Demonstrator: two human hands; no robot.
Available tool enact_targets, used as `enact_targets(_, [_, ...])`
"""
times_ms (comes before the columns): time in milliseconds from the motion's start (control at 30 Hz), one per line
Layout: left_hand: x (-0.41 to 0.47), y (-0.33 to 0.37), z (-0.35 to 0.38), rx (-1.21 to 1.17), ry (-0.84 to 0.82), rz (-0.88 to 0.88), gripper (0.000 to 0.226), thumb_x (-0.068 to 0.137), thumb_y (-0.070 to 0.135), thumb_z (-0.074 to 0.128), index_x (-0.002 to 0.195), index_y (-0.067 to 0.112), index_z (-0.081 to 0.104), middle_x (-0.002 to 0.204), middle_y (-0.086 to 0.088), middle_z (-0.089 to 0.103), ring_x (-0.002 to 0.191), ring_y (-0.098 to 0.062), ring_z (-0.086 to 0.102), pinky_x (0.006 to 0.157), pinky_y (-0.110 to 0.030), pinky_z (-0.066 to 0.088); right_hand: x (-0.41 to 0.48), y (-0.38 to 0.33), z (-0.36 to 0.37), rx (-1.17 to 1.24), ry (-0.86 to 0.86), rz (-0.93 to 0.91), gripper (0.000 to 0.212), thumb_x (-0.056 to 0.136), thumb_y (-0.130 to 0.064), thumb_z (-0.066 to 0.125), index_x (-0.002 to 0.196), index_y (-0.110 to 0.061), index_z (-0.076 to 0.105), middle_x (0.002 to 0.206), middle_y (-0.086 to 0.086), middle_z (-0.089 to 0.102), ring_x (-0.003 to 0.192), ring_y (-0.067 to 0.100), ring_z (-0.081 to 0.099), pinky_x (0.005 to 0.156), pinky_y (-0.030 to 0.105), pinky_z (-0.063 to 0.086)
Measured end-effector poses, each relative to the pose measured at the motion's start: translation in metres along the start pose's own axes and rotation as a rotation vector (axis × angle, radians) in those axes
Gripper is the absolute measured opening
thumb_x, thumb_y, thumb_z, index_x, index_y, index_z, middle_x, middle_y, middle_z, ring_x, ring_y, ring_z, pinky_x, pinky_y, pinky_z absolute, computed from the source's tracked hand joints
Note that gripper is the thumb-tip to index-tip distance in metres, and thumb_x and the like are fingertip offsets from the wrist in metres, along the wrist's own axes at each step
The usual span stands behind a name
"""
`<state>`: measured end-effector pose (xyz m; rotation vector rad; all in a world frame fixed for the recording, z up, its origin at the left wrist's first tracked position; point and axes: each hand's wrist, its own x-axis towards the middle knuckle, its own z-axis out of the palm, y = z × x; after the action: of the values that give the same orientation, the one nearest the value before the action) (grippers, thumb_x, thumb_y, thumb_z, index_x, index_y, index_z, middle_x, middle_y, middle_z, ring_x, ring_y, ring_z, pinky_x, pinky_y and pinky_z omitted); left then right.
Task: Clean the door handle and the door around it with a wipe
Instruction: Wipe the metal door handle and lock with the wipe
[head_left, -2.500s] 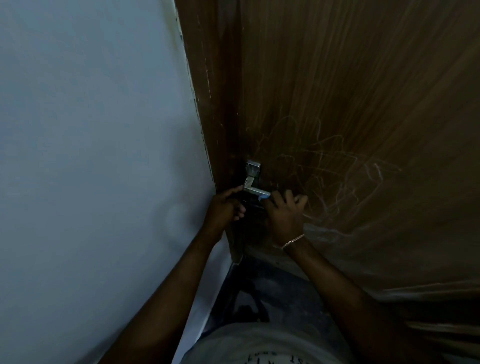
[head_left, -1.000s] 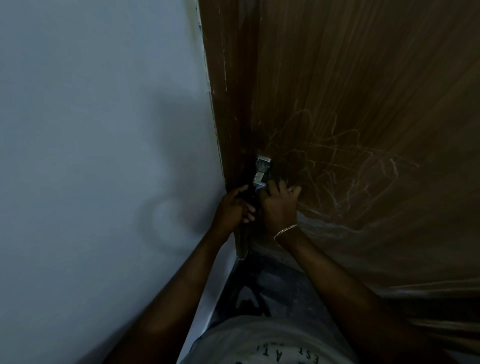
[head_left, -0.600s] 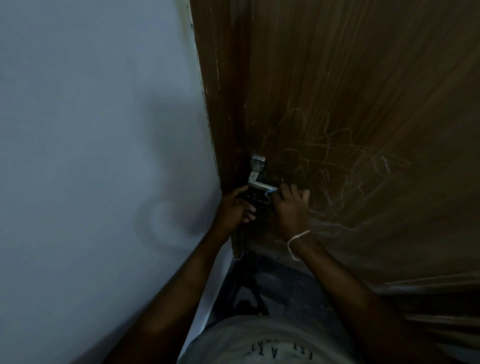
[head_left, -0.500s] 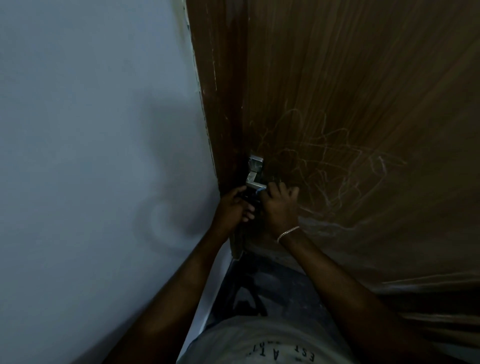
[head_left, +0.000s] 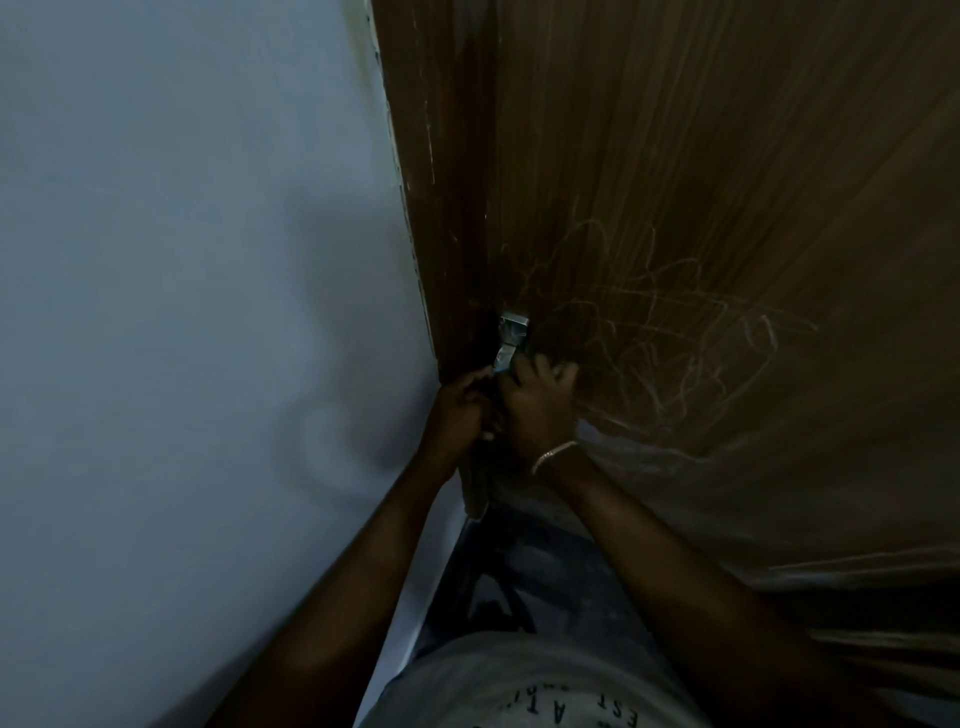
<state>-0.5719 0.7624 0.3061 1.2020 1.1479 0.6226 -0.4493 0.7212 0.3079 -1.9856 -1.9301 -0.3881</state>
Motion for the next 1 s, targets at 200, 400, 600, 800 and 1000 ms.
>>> enact_targets(200, [0.003,0.0,-0.009,-0.005,-0.049,-0.068,0.045,0.095,0.008,0.052,0.134,0.031,0.058,0.079,0.0,0.077,0.062,-0.016,0.07,0.056,-0.026,0.054,-0.006,0.008,-0.001,0.003,0.021,0.009,0.015,0.083,-0.024,0.068,0.093,-0.013,0.071,0.098,0.01,0.064,0.091,0.029,0.058,0.078,0.043,0.037])
enact_targets(400, [0.003,0.003,-0.012,0.007,-0.074,-0.098,0.056,0.092,0.003,0.051,0.14,0.032,0.052,0.075,0.0,0.075,0.063,-0.016,0.069,0.056,-0.023,0.054,-0.031,0.041,-0.004,-0.026,0.075,0.008,0.022,0.075,-0.018,0.072,0.096,-0.013,0.068,0.097,0.01,0.059,0.088,0.028,0.051,0.078,0.042,0.033])
enact_targets(600, [0.006,0.004,-0.009,0.013,-0.04,-0.083,0.053,0.091,0.003,0.051,0.137,0.028,0.057,0.079,-0.006,0.073,0.069,-0.021,0.068,0.061,-0.028,0.052,0.001,0.001,-0.003,0.01,-0.029,-0.004,0.02,0.08,-0.025,0.073,0.097,-0.015,0.072,0.104,0.008,0.065,0.097,0.029,0.058,0.081,0.045,0.038])
enact_targets(800, [0.005,0.004,-0.015,0.065,-0.093,-0.052,0.053,0.095,0.002,0.049,0.141,0.028,0.052,0.082,-0.003,0.073,0.067,-0.014,0.069,0.058,-0.021,0.054,-0.031,0.048,-0.022,0.249,-0.003,0.204,0.025,0.074,-0.005,0.076,0.098,-0.013,0.073,0.099,0.01,0.062,0.09,0.035,0.056,0.078,0.037,0.042])
enact_targets(1000, [0.008,0.005,-0.014,0.066,-0.09,-0.06,0.053,0.094,0.003,0.051,0.142,0.025,0.05,0.082,-0.003,0.074,0.067,-0.013,0.07,0.057,-0.02,0.055,-0.03,0.072,-0.042,0.503,0.026,0.298,0.016,0.08,0.008,0.069,0.089,-0.005,0.074,0.093,0.009,0.068,0.086,0.025,0.064,0.077,0.034,0.051])
